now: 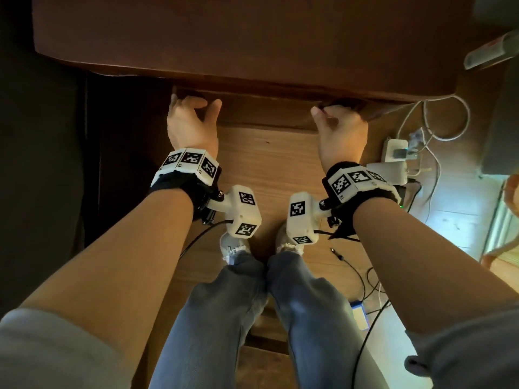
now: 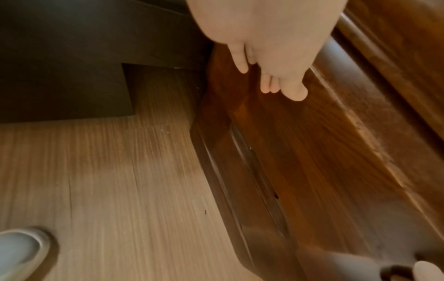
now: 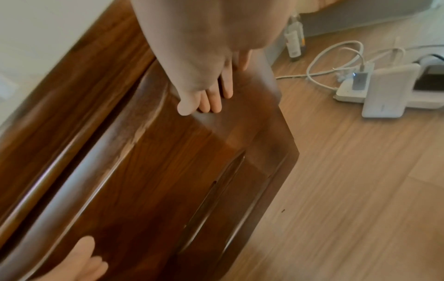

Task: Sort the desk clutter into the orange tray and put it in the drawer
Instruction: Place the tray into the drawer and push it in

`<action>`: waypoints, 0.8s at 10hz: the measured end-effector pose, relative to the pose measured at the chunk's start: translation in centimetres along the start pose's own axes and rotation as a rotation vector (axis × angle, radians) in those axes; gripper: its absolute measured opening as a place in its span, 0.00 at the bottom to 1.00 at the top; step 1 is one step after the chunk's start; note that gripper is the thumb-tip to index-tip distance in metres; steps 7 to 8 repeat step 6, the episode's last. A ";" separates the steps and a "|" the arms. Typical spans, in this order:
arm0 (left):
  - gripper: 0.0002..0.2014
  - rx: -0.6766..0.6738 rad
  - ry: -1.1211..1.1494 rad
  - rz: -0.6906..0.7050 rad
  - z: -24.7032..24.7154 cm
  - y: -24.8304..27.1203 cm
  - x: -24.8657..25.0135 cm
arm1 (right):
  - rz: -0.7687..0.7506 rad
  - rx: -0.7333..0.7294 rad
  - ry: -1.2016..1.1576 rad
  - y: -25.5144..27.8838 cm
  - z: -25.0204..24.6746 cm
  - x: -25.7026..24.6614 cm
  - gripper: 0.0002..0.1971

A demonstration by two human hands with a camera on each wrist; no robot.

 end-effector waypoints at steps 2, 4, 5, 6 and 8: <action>0.17 -0.005 -0.015 -0.035 0.8 -1.4 0.5 | 0.014 -0.009 -0.048 -1.4 0.9 0.6 0.16; 0.15 -0.005 -0.065 0.069 0.8 -0.4 1.5 | 0.007 -0.033 -0.045 -1.0 0.9 0.5 0.16; 0.12 -0.075 0.001 0.087 0.9 0.4 1.3 | 0.063 -0.092 -0.097 -0.5 0.7 0.2 0.17; 0.11 -0.184 0.010 0.103 0.8 2.0 1.5 | 0.125 -0.181 -0.127 0.5 0.3 0.0 0.19; 0.11 -0.184 0.010 0.103 0.8 2.0 1.5 | 0.125 -0.181 -0.127 0.5 0.3 0.0 0.19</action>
Point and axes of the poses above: each hand's wrist, its own y-axis away from the middle knuckle, its own z-axis out of the palm, x = y × z, the point moved 8 cm from there along -y, towards the middle knuckle, and after that the axes turned 6 degrees about -z, right-handed, at the moved point
